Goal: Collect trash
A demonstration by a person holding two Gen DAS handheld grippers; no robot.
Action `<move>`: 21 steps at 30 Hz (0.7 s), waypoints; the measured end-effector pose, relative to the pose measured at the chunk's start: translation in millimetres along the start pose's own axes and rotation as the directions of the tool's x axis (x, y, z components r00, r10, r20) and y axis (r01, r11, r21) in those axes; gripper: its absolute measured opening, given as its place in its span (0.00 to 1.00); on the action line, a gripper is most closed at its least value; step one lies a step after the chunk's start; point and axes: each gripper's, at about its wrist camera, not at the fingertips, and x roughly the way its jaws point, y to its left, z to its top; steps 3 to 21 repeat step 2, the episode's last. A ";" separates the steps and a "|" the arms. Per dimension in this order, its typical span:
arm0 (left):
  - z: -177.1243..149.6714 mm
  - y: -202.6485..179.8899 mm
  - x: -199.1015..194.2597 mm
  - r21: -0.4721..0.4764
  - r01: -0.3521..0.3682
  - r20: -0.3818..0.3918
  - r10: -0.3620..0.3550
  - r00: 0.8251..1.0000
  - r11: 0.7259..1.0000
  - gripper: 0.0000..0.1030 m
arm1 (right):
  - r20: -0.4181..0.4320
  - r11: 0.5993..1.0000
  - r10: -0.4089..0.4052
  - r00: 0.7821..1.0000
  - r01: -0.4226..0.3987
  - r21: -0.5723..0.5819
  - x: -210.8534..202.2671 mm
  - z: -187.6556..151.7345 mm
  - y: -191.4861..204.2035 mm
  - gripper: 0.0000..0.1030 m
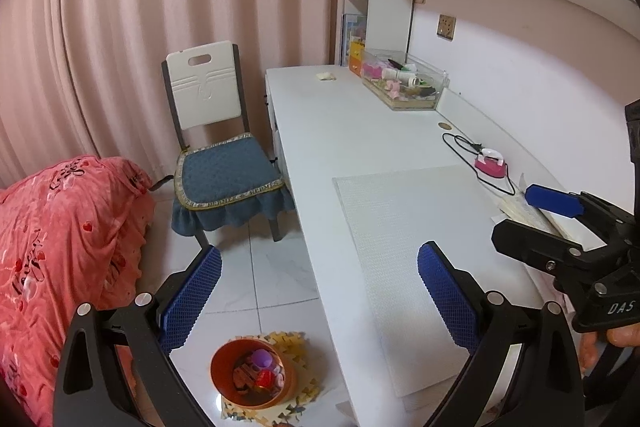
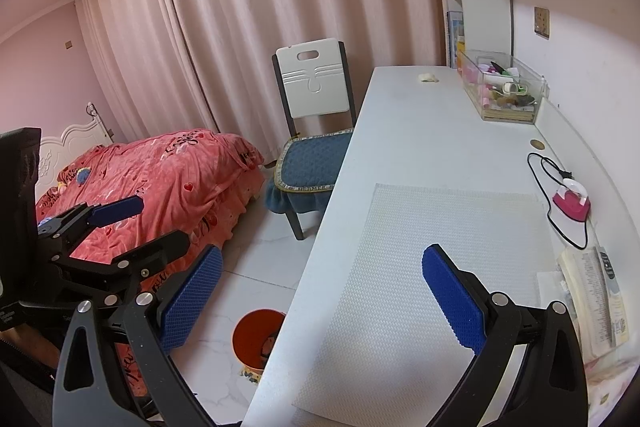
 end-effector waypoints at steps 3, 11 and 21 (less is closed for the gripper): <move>0.7 -0.3 0.7 -0.002 0.001 0.000 -0.001 1.000 1.000 0.94 | -0.002 1.000 0.000 1.000 0.000 0.001 1.6 -1.4 0.8 0.95; 0.7 -0.3 0.7 -0.002 0.001 0.000 -0.001 1.000 1.000 0.94 | -0.002 1.000 0.000 1.000 0.000 0.001 1.6 -1.4 0.8 0.95; 0.7 -0.3 0.7 -0.002 0.001 0.000 -0.001 1.000 1.000 0.94 | -0.002 1.000 0.000 1.000 0.000 0.001 1.6 -1.4 0.8 0.95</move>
